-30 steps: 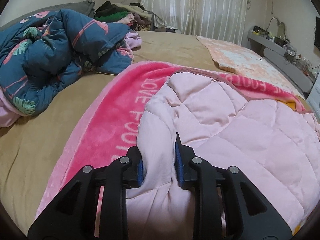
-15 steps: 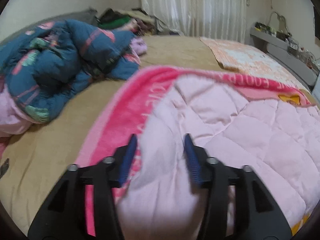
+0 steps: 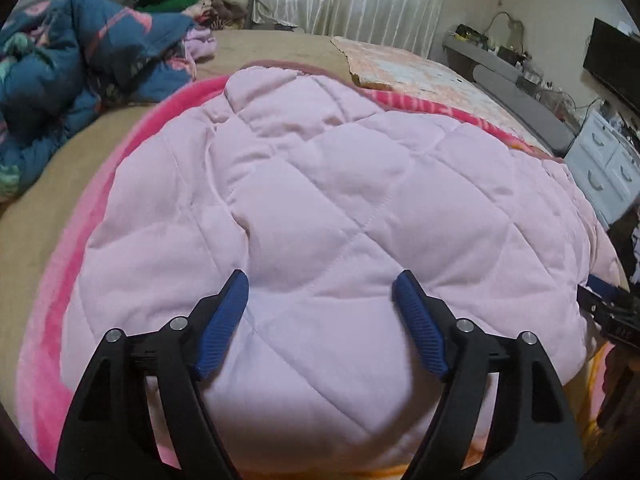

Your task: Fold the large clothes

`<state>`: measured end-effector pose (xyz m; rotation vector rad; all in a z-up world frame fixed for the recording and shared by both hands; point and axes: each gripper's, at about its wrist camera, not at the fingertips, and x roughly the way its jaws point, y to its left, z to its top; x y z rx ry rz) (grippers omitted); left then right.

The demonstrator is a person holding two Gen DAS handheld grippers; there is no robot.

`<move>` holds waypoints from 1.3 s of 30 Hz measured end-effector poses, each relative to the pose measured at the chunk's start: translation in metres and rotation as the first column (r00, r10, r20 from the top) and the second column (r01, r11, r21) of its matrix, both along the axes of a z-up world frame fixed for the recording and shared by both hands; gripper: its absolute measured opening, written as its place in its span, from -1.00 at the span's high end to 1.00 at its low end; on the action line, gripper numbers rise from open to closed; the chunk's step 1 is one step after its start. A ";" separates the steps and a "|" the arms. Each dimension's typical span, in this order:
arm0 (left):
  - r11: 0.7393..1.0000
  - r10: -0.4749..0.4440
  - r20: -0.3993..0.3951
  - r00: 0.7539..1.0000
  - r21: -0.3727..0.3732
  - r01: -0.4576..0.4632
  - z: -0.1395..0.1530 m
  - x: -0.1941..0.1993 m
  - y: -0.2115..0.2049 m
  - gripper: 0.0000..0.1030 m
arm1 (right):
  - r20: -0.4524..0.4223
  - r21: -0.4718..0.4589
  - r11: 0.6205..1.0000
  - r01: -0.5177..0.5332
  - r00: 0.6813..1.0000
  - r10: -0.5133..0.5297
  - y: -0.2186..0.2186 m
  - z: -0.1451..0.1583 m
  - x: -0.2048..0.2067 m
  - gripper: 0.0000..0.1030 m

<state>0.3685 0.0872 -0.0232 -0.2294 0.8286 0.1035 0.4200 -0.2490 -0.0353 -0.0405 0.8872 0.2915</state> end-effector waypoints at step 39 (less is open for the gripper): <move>0.968 0.140 -0.124 0.982 -0.191 -0.162 -0.015 -0.124 0.025 -0.82 | -0.096 0.301 0.884 0.358 0.934 -0.345 -0.091 -0.009 -0.136 -0.92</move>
